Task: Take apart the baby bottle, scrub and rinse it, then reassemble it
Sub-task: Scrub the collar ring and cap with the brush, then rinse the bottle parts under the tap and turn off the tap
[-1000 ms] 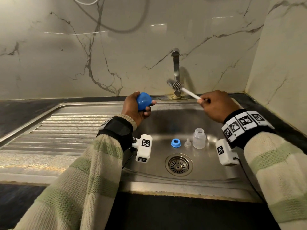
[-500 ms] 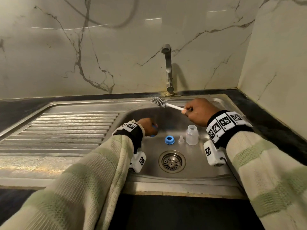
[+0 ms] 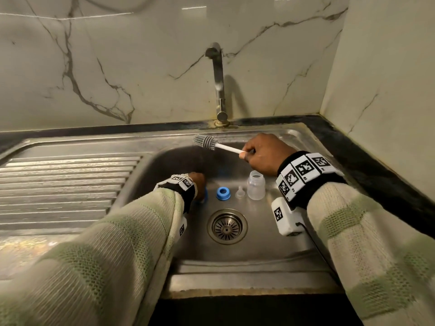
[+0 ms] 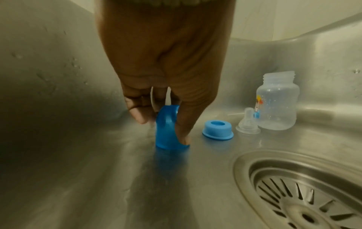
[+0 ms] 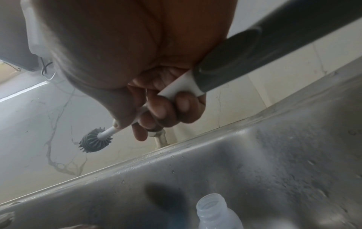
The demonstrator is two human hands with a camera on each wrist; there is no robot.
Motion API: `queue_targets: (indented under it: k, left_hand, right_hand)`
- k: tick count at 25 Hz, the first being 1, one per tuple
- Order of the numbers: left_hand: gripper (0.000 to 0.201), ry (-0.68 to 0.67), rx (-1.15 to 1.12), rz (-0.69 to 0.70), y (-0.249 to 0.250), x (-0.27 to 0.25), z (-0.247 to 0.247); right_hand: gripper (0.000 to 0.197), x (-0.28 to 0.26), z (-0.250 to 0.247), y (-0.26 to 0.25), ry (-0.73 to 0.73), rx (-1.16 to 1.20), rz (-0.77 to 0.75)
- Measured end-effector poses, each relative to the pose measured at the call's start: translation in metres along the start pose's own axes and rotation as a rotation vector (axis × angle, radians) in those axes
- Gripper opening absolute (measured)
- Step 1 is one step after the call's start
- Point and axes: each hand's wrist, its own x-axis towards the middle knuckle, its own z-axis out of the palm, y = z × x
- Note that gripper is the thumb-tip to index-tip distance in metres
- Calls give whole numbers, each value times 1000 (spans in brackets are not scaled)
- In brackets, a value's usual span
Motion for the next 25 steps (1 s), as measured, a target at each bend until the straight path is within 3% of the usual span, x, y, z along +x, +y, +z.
queue_targets:
  k: [5, 10, 13, 16, 20, 23, 25]
  left_hand:
    - [58, 55, 24, 2, -4, -9, -6]
    - [46, 181, -137, 57, -4, -41, -73]
    - [28, 366, -350, 118, 1, -74, -119]
    - [22, 541, -471, 165, 26, -106, -128]
    - [24, 524, -410, 253, 57, -132, -113]
    - [25, 500, -379, 258, 56, -134, -113]
    - [23, 511, -396, 266, 52, -132, -113]
  right_hand:
    - [17, -4, -8, -1, -3, -10, 41]
    - [20, -6, -21, -6, -45, -153, 139]
    - [19, -9, -37, -7, -19, -192, 257]
    - [14, -24, -74, 1, 98, -174, 379]
    - [27, -47, -110, 26, 304, -25, 576]
    - [39, -59, -116, 40, 280, -37, 659]
    - [44, -72, -121, 41, 271, -168, 680]
